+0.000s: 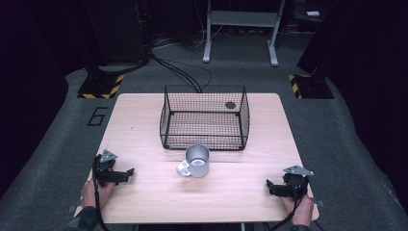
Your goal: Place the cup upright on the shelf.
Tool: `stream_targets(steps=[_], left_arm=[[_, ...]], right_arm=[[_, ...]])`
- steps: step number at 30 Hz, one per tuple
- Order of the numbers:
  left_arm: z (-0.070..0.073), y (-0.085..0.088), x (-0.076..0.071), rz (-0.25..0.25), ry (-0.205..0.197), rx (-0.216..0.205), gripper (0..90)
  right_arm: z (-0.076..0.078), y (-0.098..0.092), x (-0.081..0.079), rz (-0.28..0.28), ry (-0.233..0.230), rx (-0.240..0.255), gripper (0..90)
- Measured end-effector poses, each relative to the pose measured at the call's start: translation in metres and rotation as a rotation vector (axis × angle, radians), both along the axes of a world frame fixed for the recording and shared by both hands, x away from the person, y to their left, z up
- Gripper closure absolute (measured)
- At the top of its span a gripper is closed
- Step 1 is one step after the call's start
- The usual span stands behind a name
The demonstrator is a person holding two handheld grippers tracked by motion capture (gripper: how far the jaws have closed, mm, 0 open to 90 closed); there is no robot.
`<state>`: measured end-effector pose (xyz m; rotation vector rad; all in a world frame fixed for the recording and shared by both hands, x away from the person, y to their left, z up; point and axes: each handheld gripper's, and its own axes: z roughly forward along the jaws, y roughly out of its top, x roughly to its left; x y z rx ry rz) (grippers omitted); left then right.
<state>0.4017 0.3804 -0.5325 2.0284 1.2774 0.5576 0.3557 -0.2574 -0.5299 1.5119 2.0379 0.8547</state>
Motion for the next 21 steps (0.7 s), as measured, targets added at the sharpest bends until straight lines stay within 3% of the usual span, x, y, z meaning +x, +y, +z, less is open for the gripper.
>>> stream_targets(steps=[6,10,21], left_arm=[[0.0,0.0,0.0,0.003,0.0,-0.003,0.1],[0.0,0.0,0.0,-0.002,0.003,0.004,0.1],[0.0,0.0,0.0,0.0,0.001,0.002,0.1]], right_arm=[[0.002,0.002,0.003,0.002,0.011,-0.014,0.0],[0.004,0.003,0.004,-0.016,0.023,0.016,0.0],[0.027,0.021,0.001,0.019,0.016,0.03,0.7]])
